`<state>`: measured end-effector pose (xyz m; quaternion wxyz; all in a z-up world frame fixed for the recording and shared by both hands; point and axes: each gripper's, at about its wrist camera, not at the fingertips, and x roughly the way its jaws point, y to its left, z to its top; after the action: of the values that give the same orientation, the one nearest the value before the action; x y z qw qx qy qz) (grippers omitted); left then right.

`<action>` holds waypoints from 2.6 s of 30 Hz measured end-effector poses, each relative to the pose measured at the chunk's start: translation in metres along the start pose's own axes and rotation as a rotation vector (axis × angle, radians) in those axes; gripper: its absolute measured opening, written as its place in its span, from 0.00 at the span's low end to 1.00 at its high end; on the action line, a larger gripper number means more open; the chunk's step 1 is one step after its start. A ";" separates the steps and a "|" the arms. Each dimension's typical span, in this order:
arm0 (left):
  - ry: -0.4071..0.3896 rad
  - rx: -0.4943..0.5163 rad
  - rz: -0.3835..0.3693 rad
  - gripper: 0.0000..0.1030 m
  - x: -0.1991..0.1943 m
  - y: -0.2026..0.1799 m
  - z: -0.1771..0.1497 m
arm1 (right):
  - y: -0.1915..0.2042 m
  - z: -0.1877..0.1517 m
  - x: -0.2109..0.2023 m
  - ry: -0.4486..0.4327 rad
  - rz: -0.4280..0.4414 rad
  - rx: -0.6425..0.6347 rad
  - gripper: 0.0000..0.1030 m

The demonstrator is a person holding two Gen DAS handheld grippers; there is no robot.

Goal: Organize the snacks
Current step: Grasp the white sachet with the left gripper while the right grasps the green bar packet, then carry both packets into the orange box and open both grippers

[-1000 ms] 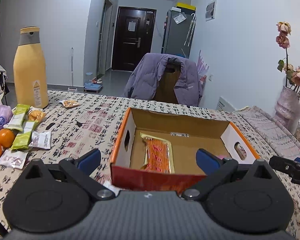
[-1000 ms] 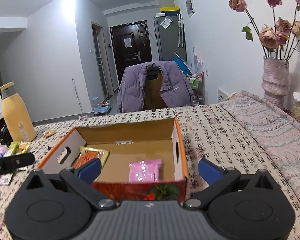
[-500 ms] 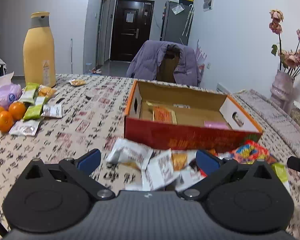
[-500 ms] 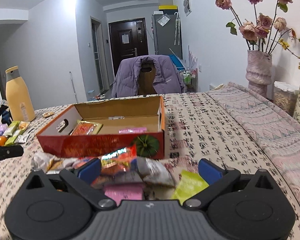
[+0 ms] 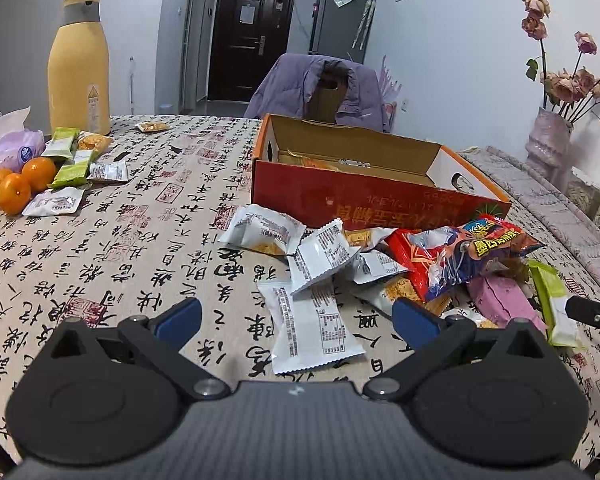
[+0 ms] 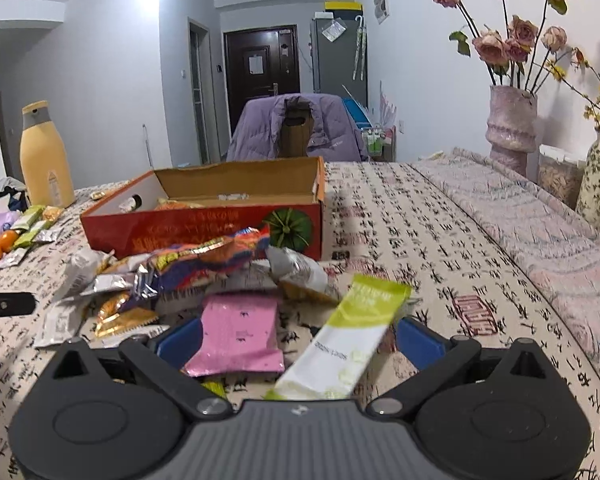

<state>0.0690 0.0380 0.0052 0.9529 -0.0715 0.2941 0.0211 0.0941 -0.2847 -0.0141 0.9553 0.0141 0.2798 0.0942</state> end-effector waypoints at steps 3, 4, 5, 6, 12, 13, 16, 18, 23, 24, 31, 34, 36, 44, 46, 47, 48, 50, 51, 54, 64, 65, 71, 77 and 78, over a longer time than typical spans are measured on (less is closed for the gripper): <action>-0.003 0.000 0.003 1.00 0.003 0.001 0.002 | -0.004 0.001 0.008 0.013 -0.028 0.014 1.00; 0.000 0.000 0.002 1.00 0.006 0.001 0.002 | -0.005 0.002 0.013 0.021 -0.042 0.022 0.99; 0.004 0.000 0.003 1.00 0.008 0.001 0.002 | -0.007 0.003 0.017 0.030 -0.053 0.026 0.97; 0.008 -0.001 0.004 1.00 0.010 0.001 0.002 | -0.008 0.004 0.022 0.041 -0.063 0.031 0.93; 0.038 -0.004 0.004 1.00 0.022 0.001 0.001 | -0.019 0.012 0.056 0.129 -0.115 0.063 0.77; 0.041 -0.005 0.005 1.00 0.023 0.002 0.000 | -0.021 0.013 0.061 0.141 -0.117 0.065 0.77; 0.046 -0.002 0.013 1.00 0.025 0.002 -0.001 | -0.027 0.014 0.072 0.173 -0.124 0.079 0.60; 0.050 -0.002 0.016 1.00 0.026 0.002 -0.001 | -0.029 0.012 0.074 0.183 -0.113 0.084 0.56; 0.062 0.001 0.021 1.00 0.031 0.000 0.000 | -0.029 0.005 0.070 0.174 -0.121 0.046 0.45; 0.065 0.004 0.020 1.00 0.032 -0.001 0.000 | -0.029 0.004 0.068 0.171 -0.117 0.041 0.39; 0.077 0.025 0.040 1.00 0.038 -0.008 0.003 | -0.033 0.000 0.059 0.112 -0.107 0.065 0.34; 0.084 0.026 0.062 1.00 0.041 -0.011 0.004 | -0.032 -0.003 0.051 0.069 -0.099 0.071 0.34; 0.094 0.020 0.084 1.00 0.045 -0.012 0.005 | -0.031 -0.003 0.046 0.043 -0.098 0.079 0.34; 0.150 -0.005 0.119 0.75 0.063 -0.016 0.005 | -0.026 -0.005 0.032 0.008 -0.066 0.087 0.34; 0.146 0.000 0.120 0.65 0.064 -0.018 0.004 | -0.025 -0.006 0.031 0.007 -0.061 0.085 0.34; 0.141 0.009 0.119 0.61 0.063 -0.019 0.003 | -0.024 -0.006 0.031 0.007 -0.058 0.085 0.34; 0.137 0.014 0.117 0.50 0.062 -0.019 0.002 | -0.024 -0.006 0.030 0.007 -0.055 0.085 0.34; 0.134 0.010 0.105 0.44 0.059 -0.018 0.001 | -0.023 -0.007 0.028 0.005 -0.048 0.082 0.34; 0.132 0.003 0.097 0.43 0.057 -0.016 0.000 | -0.022 -0.008 0.027 0.003 -0.045 0.081 0.34; 0.123 0.003 0.089 0.42 0.051 -0.015 -0.002 | -0.020 -0.009 0.024 -0.004 -0.037 0.078 0.34; 0.070 0.015 0.080 0.42 0.021 -0.007 -0.007 | -0.014 -0.009 -0.001 -0.048 -0.032 0.071 0.34; 0.064 0.018 0.079 0.42 0.016 -0.007 -0.007 | -0.014 -0.008 -0.003 -0.053 -0.032 0.072 0.34; 0.010 0.040 0.060 0.42 -0.010 -0.008 -0.001 | -0.012 -0.002 -0.015 -0.087 -0.025 0.061 0.34; -0.048 0.064 0.051 0.42 -0.019 -0.014 0.019 | -0.006 0.013 -0.012 -0.120 -0.029 0.036 0.34; -0.056 0.069 0.050 0.42 -0.019 -0.015 0.024 | -0.006 0.017 -0.010 -0.128 -0.030 0.032 0.34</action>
<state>0.0683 0.0265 0.0373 0.9618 -0.0304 0.2695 0.0366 0.0953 -0.2917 0.0050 0.9722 0.0314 0.2197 0.0743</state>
